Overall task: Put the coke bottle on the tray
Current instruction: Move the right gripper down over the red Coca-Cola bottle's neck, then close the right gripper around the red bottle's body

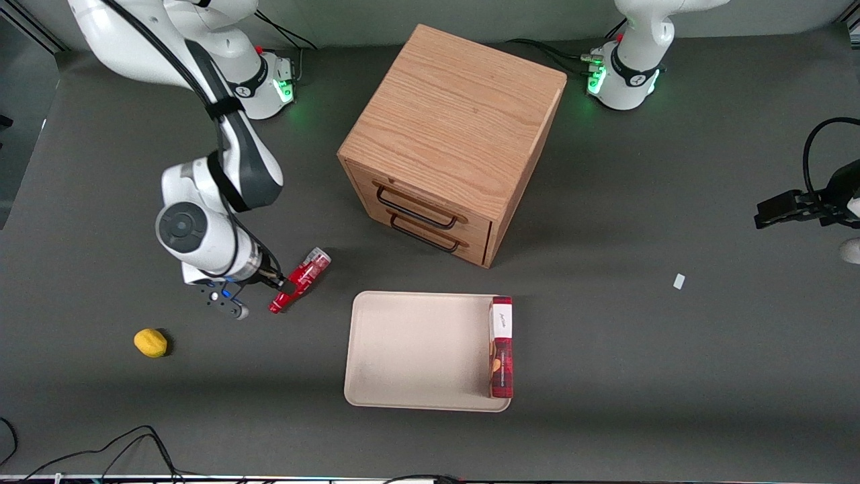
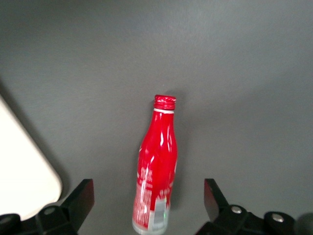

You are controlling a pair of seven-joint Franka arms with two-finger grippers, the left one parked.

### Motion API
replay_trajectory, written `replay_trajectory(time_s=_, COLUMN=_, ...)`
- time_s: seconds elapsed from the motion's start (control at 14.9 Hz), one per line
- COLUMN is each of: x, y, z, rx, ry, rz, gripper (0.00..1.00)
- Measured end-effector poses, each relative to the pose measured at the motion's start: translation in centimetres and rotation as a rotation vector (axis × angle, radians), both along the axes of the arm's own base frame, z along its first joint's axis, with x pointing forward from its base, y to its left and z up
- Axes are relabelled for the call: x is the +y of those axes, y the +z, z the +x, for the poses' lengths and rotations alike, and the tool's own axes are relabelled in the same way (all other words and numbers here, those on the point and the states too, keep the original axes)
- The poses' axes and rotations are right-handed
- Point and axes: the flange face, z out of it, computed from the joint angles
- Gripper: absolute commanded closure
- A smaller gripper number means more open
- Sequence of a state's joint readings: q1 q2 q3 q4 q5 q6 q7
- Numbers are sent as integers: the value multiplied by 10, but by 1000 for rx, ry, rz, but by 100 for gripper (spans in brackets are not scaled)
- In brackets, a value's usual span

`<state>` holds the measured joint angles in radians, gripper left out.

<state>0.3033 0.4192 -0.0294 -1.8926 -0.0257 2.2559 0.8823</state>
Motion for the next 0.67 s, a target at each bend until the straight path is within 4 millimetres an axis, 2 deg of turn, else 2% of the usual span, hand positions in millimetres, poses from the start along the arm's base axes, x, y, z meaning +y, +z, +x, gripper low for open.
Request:
replay_trajectory(time_s=0.13, x=-2, y=-39, z=-7, rx=0, ry=-25, rz=-1, gripper=0)
replay_trajectory(time_s=0.27, x=-3, y=-66, z=-11, rx=3, ry=-31, rz=-2, gripper=0)
replay_trajectory(time_s=0.4, x=-2, y=-81, z=-14, rx=12, ry=-31, rz=-4, gripper=0)
replay_trajectory(time_s=0.67, x=1, y=-93, z=-19, rx=-1, ry=-28, rz=4, gripper=0)
